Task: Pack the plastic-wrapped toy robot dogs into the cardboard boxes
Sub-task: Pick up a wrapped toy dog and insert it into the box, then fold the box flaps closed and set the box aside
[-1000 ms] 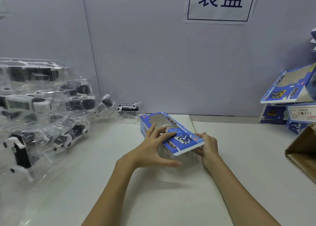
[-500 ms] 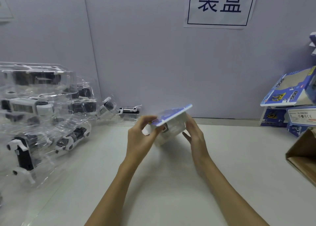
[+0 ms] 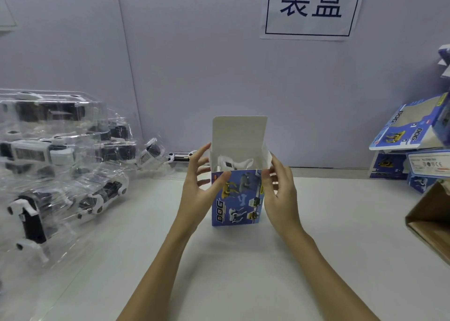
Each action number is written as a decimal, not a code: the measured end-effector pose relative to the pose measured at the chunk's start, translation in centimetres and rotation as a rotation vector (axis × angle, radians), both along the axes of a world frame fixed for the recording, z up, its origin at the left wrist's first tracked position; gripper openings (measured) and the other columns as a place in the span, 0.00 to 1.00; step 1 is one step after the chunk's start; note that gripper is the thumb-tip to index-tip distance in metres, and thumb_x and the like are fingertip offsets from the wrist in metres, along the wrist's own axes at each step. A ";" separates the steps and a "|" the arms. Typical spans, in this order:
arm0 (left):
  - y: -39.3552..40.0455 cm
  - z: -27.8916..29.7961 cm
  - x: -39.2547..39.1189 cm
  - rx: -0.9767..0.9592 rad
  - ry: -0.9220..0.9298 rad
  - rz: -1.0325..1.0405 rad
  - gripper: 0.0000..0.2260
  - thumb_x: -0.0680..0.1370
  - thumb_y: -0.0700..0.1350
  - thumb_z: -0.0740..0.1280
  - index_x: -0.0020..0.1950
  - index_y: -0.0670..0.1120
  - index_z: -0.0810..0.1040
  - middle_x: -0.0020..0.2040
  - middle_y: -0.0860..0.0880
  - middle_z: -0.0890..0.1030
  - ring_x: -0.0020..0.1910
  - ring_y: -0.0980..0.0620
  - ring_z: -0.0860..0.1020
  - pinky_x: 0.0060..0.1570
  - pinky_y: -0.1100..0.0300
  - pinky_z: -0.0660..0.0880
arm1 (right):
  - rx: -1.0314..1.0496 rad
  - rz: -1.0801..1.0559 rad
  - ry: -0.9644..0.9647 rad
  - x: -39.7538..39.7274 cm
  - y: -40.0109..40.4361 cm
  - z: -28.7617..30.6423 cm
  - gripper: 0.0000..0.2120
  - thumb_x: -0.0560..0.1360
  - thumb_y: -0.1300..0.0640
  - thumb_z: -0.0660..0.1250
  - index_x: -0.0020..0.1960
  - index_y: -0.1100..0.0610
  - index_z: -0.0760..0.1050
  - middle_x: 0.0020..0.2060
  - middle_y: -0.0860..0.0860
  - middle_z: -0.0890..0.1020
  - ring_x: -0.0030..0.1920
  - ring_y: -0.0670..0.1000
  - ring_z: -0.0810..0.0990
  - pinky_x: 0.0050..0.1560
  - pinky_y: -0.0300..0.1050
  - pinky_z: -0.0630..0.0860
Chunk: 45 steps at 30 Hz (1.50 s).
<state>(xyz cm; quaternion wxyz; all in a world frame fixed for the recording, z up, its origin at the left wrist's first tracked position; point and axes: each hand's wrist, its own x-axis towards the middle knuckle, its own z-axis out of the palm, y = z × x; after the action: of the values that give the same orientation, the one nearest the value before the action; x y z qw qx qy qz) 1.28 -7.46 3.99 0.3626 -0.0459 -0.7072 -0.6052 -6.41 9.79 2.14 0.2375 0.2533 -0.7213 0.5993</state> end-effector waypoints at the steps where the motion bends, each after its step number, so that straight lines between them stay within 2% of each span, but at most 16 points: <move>1: 0.0 -0.1 0.0 -0.026 0.008 0.014 0.27 0.76 0.57 0.74 0.73 0.67 0.70 0.66 0.62 0.77 0.63 0.59 0.78 0.55 0.61 0.80 | 0.020 0.002 0.022 0.2 -0.1 -0.1 0.29 0.83 0.39 0.58 0.80 0.50 0.67 0.54 0.49 0.73 0.52 0.46 0.79 0.51 0.41 0.82; 4: 0.1 0.0 0.1 -0.053 0.042 -0.014 0.22 0.80 0.54 0.71 0.74 0.63 0.74 0.69 0.58 0.74 0.65 0.62 0.76 0.58 0.60 0.80 | 0.021 0.021 0.074 0.7 -0.2 0.0 0.30 0.82 0.34 0.57 0.82 0.40 0.59 0.56 0.49 0.71 0.58 0.49 0.77 0.58 0.42 0.81; 6: 0.6 0.3 0.2 0.076 0.026 -0.114 0.19 0.81 0.52 0.68 0.73 0.59 0.76 0.69 0.52 0.75 0.62 0.56 0.82 0.50 0.60 0.83 | -0.015 0.090 0.070 1.1 -0.1 0.4 0.31 0.81 0.32 0.58 0.81 0.33 0.56 0.66 0.49 0.70 0.70 0.52 0.73 0.62 0.55 0.82; 9: 1.3 0.6 0.3 0.176 0.004 -0.187 0.15 0.82 0.53 0.65 0.69 0.58 0.79 0.69 0.48 0.75 0.59 0.45 0.85 0.42 0.57 0.84 | -0.107 0.296 -0.002 1.5 -0.1 0.9 0.31 0.81 0.37 0.64 0.81 0.34 0.57 0.75 0.47 0.69 0.73 0.52 0.74 0.57 0.58 0.84; 12: 1.3 0.4 0.3 0.111 -0.015 -0.161 0.13 0.82 0.53 0.65 0.66 0.63 0.80 0.68 0.51 0.74 0.60 0.47 0.84 0.44 0.56 0.84 | -0.080 0.319 -0.034 1.4 0.0 0.7 0.25 0.82 0.45 0.65 0.77 0.39 0.63 0.71 0.54 0.76 0.66 0.55 0.81 0.57 0.61 0.83; 15: 1.5 0.1 0.2 0.057 -0.030 -0.165 0.07 0.84 0.54 0.66 0.60 0.61 0.80 0.67 0.44 0.75 0.58 0.42 0.84 0.46 0.48 0.85 | -0.113 0.246 -0.048 1.8 0.2 0.7 0.15 0.81 0.38 0.64 0.63 0.44 0.73 0.60 0.51 0.80 0.59 0.54 0.84 0.52 0.65 0.83; 17: 1.9 0.2 0.2 0.046 -0.035 -0.138 0.03 0.81 0.57 0.68 0.52 0.61 0.79 0.64 0.45 0.76 0.58 0.37 0.83 0.49 0.41 0.84 | -0.137 0.145 0.009 2.0 0.2 1.1 0.21 0.79 0.31 0.63 0.53 0.49 0.75 0.53 0.46 0.80 0.59 0.47 0.82 0.55 0.65 0.80; 19: 2.1 0.3 0.2 0.009 -0.012 -0.103 0.04 0.79 0.60 0.68 0.48 0.62 0.78 0.61 0.58 0.77 0.59 0.37 0.82 0.51 0.39 0.83 | -0.164 0.090 0.037 2.2 -0.2 1.6 0.27 0.78 0.29 0.61 0.48 0.55 0.75 0.51 0.37 0.79 0.66 0.43 0.77 0.63 0.64 0.77; 23: 1.9 0.3 0.1 0.023 0.021 -0.105 0.07 0.78 0.61 0.69 0.51 0.60 0.81 0.65 0.74 0.72 0.73 0.51 0.74 0.52 0.50 0.84 | -0.232 0.131 -0.049 2.4 -0.3 2.3 0.21 0.79 0.39 0.65 0.48 0.58 0.76 0.52 0.30 0.80 0.70 0.48 0.76 0.65 0.65 0.76; 26: 1.8 0.5 0.1 0.076 0.042 -0.109 0.12 0.75 0.61 0.73 0.53 0.56 0.85 0.73 0.67 0.69 0.74 0.58 0.72 0.51 0.50 0.85 | -0.308 0.187 -0.135 2.4 -0.3 2.3 0.11 0.78 0.46 0.69 0.54 0.52 0.76 0.50 0.40 0.82 0.58 0.51 0.82 0.57 0.62 0.81; 29: 1.8 0.6 0.1 0.112 0.067 -0.122 0.14 0.77 0.56 0.76 0.58 0.51 0.84 0.68 0.55 0.75 0.68 0.49 0.78 0.52 0.40 0.84 | -0.388 0.262 -0.118 2.5 -0.3 2.8 0.20 0.80 0.50 0.72 0.68 0.47 0.70 0.55 0.47 0.82 0.58 0.52 0.82 0.53 0.46 0.83; 31: 2.0 0.7 0.3 0.190 0.088 -0.180 0.20 0.76 0.52 0.77 0.64 0.52 0.75 0.66 0.47 0.77 0.61 0.40 0.82 0.50 0.38 0.84 | -0.315 0.246 -0.072 2.6 0.0 2.8 0.19 0.81 0.44 0.70 0.69 0.47 0.72 0.58 0.49 0.82 0.60 0.51 0.82 0.55 0.50 0.84; 33: 1.7 0.8 0.4 0.204 0.116 -0.237 0.25 0.75 0.53 0.78 0.66 0.56 0.67 0.65 0.49 0.77 0.62 0.41 0.82 0.48 0.41 0.85 | -0.231 0.260 -0.069 2.6 0.5 2.4 0.29 0.76 0.31 0.67 0.64 0.52 0.75 0.61 0.49 0.81 0.64 0.52 0.81 0.56 0.60 0.83; 36: 0.6 0.7 0.7 0.056 0.032 -0.258 0.32 0.72 0.63 0.78 0.69 0.50 0.72 0.66 0.55 0.76 0.68 0.45 0.78 0.49 0.46 0.85 | -0.212 0.336 -0.119 2.6 0.8 1.6 0.37 0.70 0.24 0.66 0.62 0.54 0.73 0.68 0.48 0.77 0.70 0.54 0.77 0.56 0.58 0.83; 41: -0.1 0.8 0.9 0.034 -0.049 -0.311 0.16 0.76 0.61 0.73 0.60 0.57 0.81 0.67 0.56 0.75 0.72 0.48 0.75 0.48 0.53 0.84 | -0.232 0.346 -0.071 2.6 0.2 1.2 0.24 0.78 0.40 0.64 0.65 0.57 0.71 0.69 0.50 0.74 0.74 0.56 0.73 0.51 0.51 0.86; 45: 0.4 0.8 0.4 0.073 0.001 -0.217 0.12 0.78 0.52 0.68 0.60 0.50 0.81 0.64 0.55 0.77 0.68 0.49 0.78 0.45 0.59 0.83 | -0.133 0.305 -0.006 2.0 0.8 1.7 0.22 0.78 0.40 0.63 0.64 0.54 0.72 0.66 0.50 0.76 0.71 0.55 0.75 0.48 0.45 0.85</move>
<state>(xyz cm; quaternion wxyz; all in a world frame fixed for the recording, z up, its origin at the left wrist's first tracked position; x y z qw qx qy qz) 1.64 -7.05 4.75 0.2966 -0.1094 -0.6753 -0.6664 -4.38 10.54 3.81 0.1579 0.3416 -0.6341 0.6755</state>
